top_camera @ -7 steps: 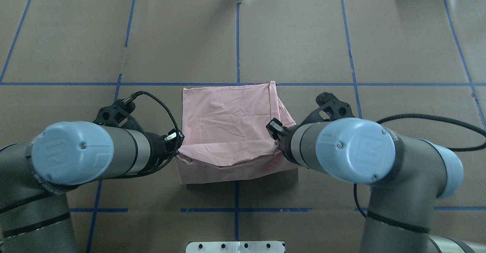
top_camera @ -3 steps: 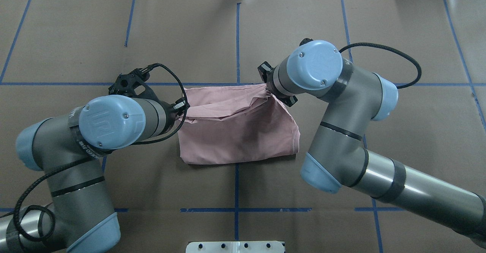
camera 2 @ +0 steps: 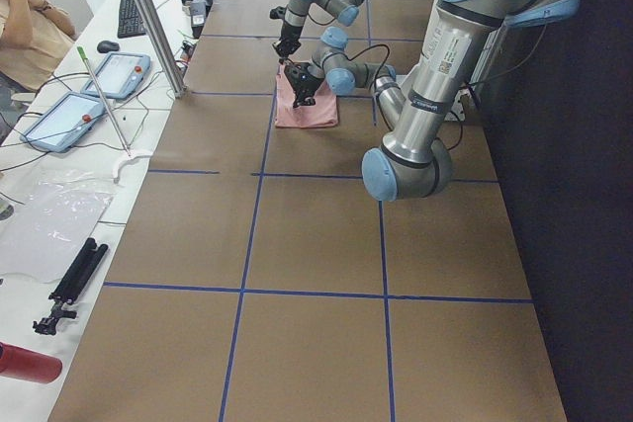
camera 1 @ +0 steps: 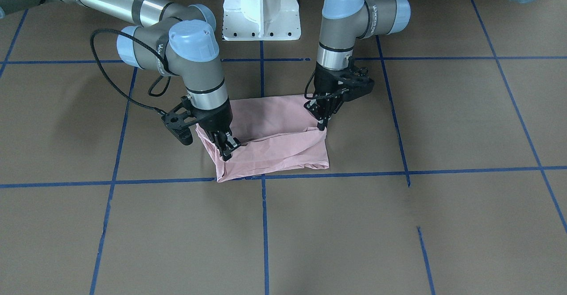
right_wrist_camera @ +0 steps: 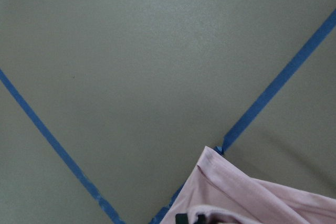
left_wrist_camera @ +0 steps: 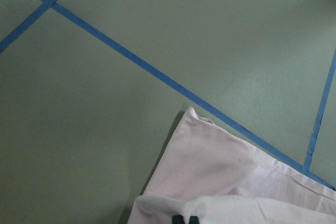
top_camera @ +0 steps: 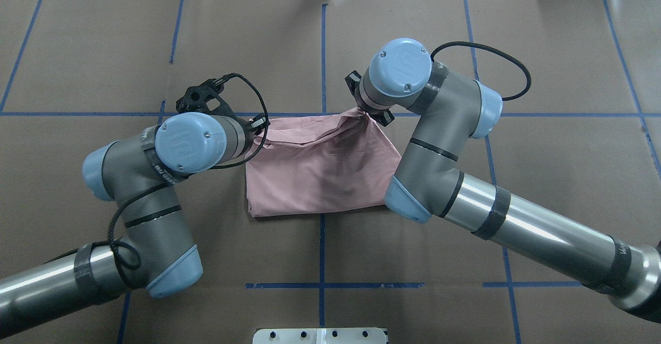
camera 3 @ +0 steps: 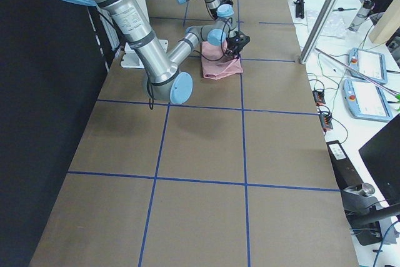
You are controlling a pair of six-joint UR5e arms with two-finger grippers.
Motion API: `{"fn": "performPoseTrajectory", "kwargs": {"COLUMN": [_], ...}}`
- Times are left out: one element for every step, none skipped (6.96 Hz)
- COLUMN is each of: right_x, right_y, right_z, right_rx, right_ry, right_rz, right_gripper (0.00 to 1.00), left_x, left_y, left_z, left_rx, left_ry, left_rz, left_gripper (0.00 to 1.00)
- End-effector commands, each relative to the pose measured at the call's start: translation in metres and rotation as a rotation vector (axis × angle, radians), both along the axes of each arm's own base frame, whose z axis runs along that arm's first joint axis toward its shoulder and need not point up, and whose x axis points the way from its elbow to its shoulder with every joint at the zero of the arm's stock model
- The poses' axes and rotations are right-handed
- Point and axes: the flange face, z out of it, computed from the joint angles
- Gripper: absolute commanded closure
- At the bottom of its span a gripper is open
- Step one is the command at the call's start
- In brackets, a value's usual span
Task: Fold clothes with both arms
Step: 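Lay the edge down on the far side and open both grippers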
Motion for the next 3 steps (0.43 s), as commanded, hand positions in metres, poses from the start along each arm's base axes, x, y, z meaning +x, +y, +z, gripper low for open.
{"fn": "performPoseTrajectory", "kwargs": {"right_x": [-0.036, 0.023, 0.026], "right_y": [-0.063, -0.11, -0.101], "right_z": [0.078, 0.088, 0.121], "right_rx": [0.05, 0.061, 0.054], "right_ry": [0.056, 0.042, 0.062], "right_rz": [-0.014, -0.037, -0.067], "right_gripper": [0.01, 0.0, 0.0], "left_x": [0.006, -0.041, -0.052], "left_y": [-0.106, -0.15, -0.149], "left_z": [0.034, 0.05, 0.068], "left_rx": [0.124, 0.203, 0.22], "left_ry": [-0.049, -0.073, -0.113], "left_rz": [-0.033, -0.063, -0.039], "left_gripper": [0.51, 0.45, 0.42]}}
